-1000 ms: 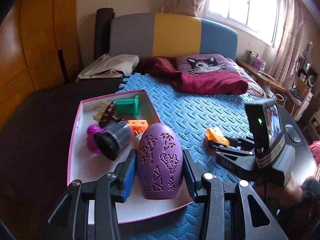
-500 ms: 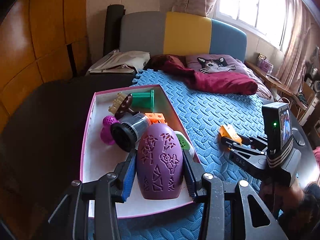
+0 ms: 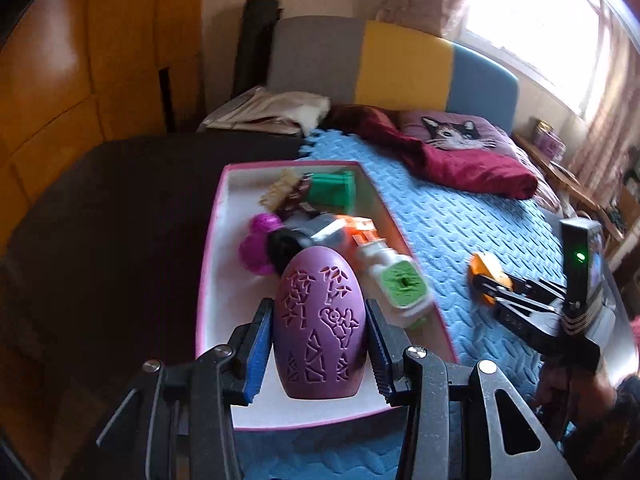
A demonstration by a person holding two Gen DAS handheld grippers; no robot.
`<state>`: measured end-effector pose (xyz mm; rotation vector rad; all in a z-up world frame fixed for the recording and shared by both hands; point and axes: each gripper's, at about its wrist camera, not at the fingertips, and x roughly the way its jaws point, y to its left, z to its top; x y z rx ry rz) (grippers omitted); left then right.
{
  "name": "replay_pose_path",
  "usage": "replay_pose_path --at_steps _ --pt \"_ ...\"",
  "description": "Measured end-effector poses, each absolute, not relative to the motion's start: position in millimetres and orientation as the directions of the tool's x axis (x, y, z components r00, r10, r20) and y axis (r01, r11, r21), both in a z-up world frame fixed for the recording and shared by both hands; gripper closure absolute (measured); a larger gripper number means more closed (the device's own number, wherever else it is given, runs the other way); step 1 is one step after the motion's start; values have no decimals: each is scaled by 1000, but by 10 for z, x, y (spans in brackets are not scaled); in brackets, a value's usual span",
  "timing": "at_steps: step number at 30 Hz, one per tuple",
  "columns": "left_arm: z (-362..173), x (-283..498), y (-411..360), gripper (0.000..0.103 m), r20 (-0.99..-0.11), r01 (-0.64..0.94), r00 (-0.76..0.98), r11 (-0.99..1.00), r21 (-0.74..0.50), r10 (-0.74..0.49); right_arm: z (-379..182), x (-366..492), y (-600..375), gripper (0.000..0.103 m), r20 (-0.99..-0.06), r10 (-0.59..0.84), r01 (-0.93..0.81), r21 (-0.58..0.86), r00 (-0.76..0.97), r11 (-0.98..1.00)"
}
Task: Organize rigid objects
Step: 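Carry the purple egg into the tray and open the left gripper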
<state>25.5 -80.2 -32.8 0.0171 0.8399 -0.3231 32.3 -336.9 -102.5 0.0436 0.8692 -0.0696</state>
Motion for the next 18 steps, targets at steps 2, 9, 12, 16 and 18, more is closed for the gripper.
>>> replay_pose_path --at_steps 2,9,12,16,18 --pt "-380 308 -657 59 -746 244 618 962 -118 -248 -1024 323 -3368 74 -764 -40 79 15 644 997" --pt "-587 410 -411 59 -790 172 569 972 -160 -231 -1023 328 -3371 74 -764 -33 80 24 645 997" --pt "-624 449 -468 59 -794 183 556 968 -173 -247 -1025 326 -3378 74 -763 -32 80 26 645 996" --pt "-673 591 -561 59 -799 192 548 967 -170 -249 -1026 326 -3385 74 -763 -29 80 31 646 996" --pt "-710 678 -603 59 -806 193 540 968 -162 -242 -1026 325 -3386 74 -763 -29 80 30 646 996"
